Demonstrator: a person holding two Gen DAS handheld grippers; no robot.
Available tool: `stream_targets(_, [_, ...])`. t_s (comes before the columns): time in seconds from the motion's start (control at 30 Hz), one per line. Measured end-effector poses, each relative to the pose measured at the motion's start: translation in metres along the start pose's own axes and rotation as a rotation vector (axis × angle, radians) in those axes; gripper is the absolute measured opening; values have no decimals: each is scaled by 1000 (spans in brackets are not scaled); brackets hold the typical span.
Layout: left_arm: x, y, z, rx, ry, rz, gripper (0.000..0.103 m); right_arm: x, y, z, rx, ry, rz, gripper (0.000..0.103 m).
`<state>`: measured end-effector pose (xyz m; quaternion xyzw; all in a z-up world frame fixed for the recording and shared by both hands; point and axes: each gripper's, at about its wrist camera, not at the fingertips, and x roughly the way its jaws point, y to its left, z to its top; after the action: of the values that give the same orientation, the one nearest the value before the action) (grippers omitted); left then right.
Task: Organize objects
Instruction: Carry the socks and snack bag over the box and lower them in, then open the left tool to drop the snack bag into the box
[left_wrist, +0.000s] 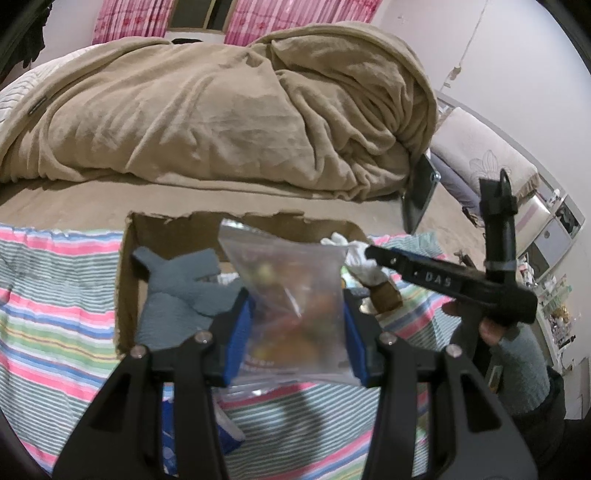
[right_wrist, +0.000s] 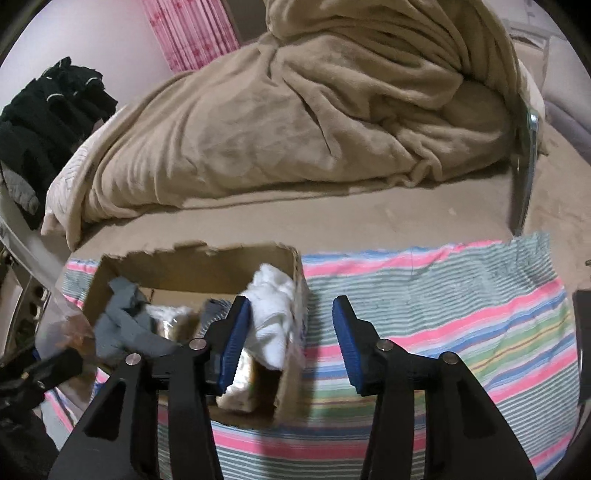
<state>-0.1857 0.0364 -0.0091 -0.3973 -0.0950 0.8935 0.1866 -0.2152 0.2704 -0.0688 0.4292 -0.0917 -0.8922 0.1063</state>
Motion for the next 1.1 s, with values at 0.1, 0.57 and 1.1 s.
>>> stream_targets(0.1, [8, -2, 0, 0, 12, 4, 47, 5, 0, -7, -17, 14, -6, 52])
stream_targets(0.57, [62, -14, 16, -11, 65, 4, 47, 3, 4, -11, -43, -2, 37, 53])
stream_targets(1.1, [91, -8, 33, -37, 99, 35, 71, -18, 2, -6, -35, -54, 40, 63])
